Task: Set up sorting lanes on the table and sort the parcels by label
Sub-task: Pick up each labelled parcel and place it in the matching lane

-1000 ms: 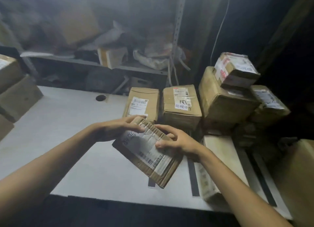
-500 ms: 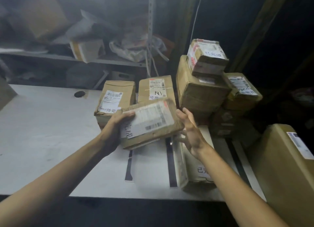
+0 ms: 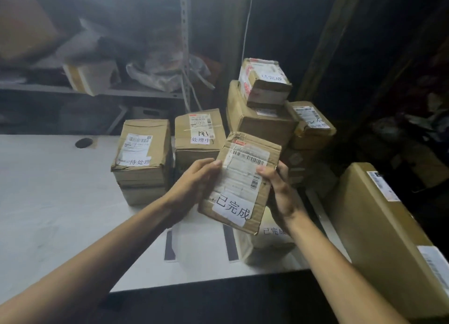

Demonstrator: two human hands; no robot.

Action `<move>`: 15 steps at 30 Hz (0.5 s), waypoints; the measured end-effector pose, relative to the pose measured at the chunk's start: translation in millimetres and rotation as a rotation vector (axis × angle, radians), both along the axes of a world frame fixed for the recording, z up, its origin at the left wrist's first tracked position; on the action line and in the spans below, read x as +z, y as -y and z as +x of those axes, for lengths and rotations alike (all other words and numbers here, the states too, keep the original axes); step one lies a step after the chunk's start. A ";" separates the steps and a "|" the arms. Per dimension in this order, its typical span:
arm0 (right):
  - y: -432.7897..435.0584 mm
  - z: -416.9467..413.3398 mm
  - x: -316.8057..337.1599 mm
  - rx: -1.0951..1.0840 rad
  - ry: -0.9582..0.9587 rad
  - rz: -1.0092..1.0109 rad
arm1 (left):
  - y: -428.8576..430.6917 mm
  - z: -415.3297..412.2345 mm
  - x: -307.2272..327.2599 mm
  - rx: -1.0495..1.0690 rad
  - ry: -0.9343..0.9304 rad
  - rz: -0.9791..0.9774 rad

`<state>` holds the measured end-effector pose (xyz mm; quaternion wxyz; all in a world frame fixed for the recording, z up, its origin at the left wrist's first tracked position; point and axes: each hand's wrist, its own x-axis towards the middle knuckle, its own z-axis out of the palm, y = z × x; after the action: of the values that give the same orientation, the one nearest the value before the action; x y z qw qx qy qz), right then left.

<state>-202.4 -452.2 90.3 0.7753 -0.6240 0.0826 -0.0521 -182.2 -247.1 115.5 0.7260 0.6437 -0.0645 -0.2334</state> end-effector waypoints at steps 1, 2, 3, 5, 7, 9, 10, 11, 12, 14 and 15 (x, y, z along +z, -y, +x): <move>0.2 -3.6 -0.6 -0.001 0.010 0.007 | 5.2 0.2 2.6 -0.041 0.013 -0.014; 1.0 -6.4 -0.9 -0.012 0.018 0.011 | 9.6 0.1 4.3 -0.063 0.022 -0.029; 3.6 -8.3 -1.6 -0.027 0.026 0.005 | 14.0 -0.3 4.9 -0.062 0.025 -0.042; 11.7 -13.3 -0.9 -0.053 0.020 -0.024 | 22.1 -1.7 4.1 -0.049 0.026 -0.059; 21.5 -14.8 -1.1 -0.079 0.012 -0.048 | 31.8 -1.1 -0.3 -0.062 0.020 -0.072; 32.7 -13.5 -3.4 -0.103 -0.023 -0.081 | 43.9 -1.3 -5.0 -0.072 0.002 -0.088; 39.6 -11.8 -5.3 -0.112 -0.040 -0.098 | 50.3 -0.6 -8.8 -0.059 -0.011 -0.095; 45.2 -9.1 -6.4 -0.123 -0.063 -0.113 | 57.4 -1.2 -10.6 -0.039 -0.025 -0.093; 50.7 -5.7 -6.8 -0.122 -0.093 -0.119 | 64.6 -1.6 -12.9 -0.016 -0.041 -0.088; 61.6 2.8 -12.3 -0.094 -0.157 -0.095 | 81.5 -1.0 -20.6 0.018 -0.074 -0.073; 67.3 7.9 -16.4 -0.074 -0.189 -0.068 | 90.5 0.2 -25.7 0.030 -0.092 -0.066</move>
<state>-194.5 -519.5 73.9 0.7399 -0.6487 0.1765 -0.0245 -181.9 -337.5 89.9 0.7525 0.6088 -0.0290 -0.2496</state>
